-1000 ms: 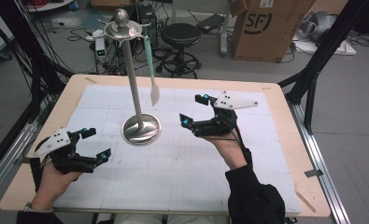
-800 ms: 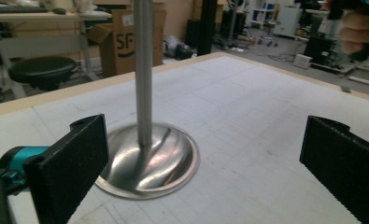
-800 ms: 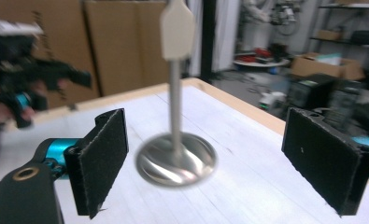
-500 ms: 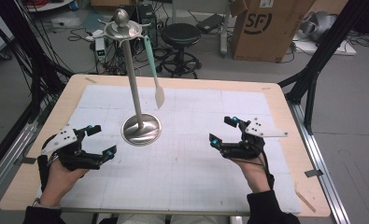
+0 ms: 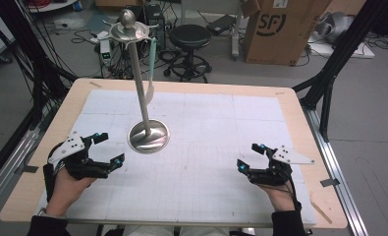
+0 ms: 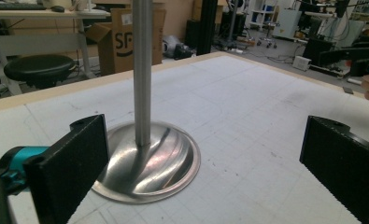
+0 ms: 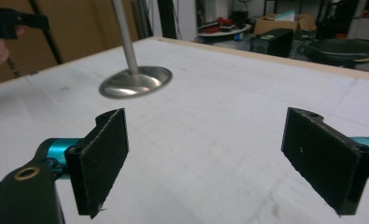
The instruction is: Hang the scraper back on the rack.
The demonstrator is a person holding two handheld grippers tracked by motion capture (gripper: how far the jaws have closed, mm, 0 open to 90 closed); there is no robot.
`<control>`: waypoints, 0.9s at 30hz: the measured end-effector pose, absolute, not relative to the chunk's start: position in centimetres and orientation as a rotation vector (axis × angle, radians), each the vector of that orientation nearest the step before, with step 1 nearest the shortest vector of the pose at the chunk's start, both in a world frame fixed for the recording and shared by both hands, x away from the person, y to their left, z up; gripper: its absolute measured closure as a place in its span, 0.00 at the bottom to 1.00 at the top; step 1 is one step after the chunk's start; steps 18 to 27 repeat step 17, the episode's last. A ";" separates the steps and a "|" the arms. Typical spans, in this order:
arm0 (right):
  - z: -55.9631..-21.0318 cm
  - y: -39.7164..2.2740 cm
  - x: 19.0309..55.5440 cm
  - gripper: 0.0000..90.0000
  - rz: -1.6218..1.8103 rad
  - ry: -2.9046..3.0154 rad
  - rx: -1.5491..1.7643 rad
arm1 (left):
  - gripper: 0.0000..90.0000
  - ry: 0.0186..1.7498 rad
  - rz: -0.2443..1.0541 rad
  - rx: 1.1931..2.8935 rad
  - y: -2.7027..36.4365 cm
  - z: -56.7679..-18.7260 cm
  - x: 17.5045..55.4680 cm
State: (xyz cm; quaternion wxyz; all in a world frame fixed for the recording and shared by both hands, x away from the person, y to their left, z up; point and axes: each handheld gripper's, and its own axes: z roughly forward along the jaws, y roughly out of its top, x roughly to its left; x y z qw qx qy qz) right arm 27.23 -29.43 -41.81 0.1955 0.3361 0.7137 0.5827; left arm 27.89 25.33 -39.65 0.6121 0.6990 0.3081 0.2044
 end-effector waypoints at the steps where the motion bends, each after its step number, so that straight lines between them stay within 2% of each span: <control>1: -42.2 -29.8 26.9 0.15 1.637 1.992 0.950 | 0.02 0.715 0.474 1.613 25.5 -39.8 28.0; 10: -43.7 -33.3 25.0 0.15 1.724 1.761 1.118 | 0.02 0.711 0.486 1.624 25.6 -40.2 27.9; 27: -43.6 -32.8 25.2 0.15 1.676 1.777 1.065 | 0.02 0.739 0.488 1.623 25.8 -40.5 28.0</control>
